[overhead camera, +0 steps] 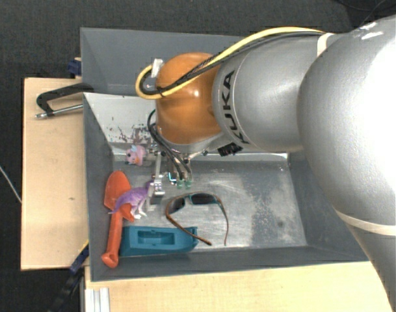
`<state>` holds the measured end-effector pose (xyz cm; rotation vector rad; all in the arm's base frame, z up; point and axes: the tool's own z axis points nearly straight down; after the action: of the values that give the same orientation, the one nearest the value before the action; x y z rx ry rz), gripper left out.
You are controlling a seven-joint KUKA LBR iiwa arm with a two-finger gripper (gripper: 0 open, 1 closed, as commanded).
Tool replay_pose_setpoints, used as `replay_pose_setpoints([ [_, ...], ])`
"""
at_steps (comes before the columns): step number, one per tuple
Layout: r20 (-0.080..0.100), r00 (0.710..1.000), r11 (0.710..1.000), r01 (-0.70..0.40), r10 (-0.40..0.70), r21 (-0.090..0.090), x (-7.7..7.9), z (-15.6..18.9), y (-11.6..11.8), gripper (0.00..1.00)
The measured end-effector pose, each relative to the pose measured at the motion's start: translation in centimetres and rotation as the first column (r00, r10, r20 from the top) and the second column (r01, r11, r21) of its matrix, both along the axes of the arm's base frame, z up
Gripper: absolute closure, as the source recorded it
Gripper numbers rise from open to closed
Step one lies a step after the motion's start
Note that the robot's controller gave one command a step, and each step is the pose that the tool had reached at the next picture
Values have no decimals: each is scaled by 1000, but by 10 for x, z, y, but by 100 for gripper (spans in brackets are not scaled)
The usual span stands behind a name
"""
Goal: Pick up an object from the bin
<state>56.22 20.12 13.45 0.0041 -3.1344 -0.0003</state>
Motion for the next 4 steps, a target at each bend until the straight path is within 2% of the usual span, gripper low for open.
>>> replay_pose_setpoints([
  [1,8,1000,1000,2,-2,2,2,5,-1,0],
  [2,14,999,1000,-29,29,4,19,-37,-26,0],
  [3,12,1000,1000,-13,13,3,20,-53,-36,100],
  [4,12,1000,1000,-13,13,3,20,-53,-36,100],
])
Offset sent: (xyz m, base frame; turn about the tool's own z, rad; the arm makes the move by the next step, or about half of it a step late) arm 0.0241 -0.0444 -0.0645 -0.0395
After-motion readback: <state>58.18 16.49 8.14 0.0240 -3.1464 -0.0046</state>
